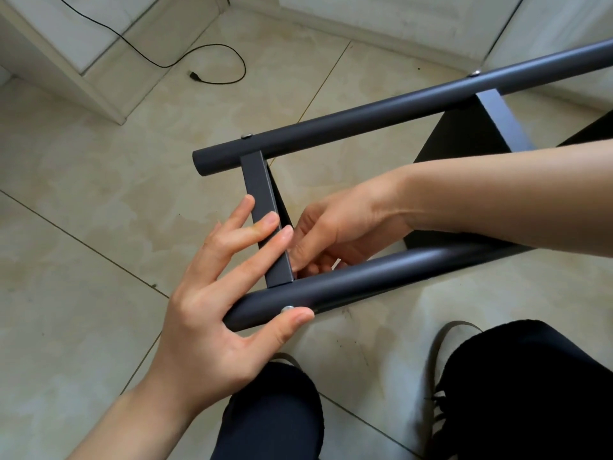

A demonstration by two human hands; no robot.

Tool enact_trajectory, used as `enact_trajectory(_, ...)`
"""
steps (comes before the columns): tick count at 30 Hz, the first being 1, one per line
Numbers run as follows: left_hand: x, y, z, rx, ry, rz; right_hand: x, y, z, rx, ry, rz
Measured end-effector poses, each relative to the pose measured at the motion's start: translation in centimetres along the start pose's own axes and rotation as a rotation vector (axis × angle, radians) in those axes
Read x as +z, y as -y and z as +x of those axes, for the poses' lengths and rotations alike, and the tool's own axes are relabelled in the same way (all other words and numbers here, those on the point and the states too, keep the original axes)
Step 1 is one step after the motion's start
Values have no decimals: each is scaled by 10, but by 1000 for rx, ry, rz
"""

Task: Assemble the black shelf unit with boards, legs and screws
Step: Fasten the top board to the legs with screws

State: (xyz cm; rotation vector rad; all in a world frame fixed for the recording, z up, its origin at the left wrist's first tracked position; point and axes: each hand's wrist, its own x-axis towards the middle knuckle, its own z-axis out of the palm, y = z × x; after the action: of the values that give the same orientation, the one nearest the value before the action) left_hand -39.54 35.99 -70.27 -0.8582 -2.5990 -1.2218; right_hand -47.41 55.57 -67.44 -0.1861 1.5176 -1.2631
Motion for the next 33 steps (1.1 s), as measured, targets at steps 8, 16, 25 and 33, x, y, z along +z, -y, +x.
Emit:
enact_trajectory(8, 3, 2, 0, -46, -32, -79, -15, 16, -25, 23, 49, -301)
enact_trajectory(16, 15, -19, -15, -360, -216, -441, 23, 8, -68, -35, -233, -811)
enact_trajectory(25, 54, -30, -34, -733, -297, -724, 53, -17, -79, -89, -546, -990)
enact_trajectory(33, 72, -22, -22, -812, -96, -315, 55, -21, -76, -99, -633, -946)
